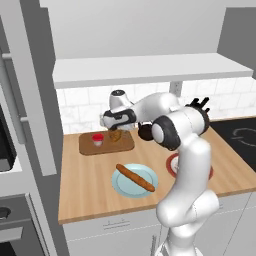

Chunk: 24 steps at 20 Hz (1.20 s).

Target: From the different types of pastries on the counter, select a croissant and place it on the cutting board. Then retrieve a jar of jam from the cabinet and place it alongside the croissant on the cutting board.

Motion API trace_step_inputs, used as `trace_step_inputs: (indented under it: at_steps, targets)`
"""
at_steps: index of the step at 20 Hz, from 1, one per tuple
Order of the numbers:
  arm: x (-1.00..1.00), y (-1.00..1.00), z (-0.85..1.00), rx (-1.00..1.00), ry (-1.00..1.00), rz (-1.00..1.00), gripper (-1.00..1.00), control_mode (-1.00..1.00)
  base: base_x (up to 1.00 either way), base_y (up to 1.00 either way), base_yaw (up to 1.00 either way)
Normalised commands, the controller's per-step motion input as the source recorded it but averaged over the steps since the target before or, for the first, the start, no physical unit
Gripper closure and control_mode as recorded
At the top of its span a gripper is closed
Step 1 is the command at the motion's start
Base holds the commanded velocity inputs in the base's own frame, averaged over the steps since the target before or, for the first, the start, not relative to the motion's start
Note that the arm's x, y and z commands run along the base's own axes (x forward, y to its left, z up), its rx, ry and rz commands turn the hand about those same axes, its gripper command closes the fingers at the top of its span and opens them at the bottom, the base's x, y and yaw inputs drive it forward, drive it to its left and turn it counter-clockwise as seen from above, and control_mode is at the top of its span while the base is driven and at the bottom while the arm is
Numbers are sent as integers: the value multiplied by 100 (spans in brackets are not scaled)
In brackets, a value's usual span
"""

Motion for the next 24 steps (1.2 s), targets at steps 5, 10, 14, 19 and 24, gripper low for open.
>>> trace_step_inputs:
  at_steps: [5,10,14,19,24]
  targets:
    - [-75,-32,13,2,-1,5,-100,-100,0,0,0]
    - [-100,-39,0,1,-1,3,-100,-100,0,0,0]
    - [-99,-58,6,0,-3,2,-100,-100,0,0,0]
    - [-84,-71,15,0,-9,4,-100,-100,0,0,0]
    - [-83,-92,50,0,-3,6,-100,-100,0,0,0]
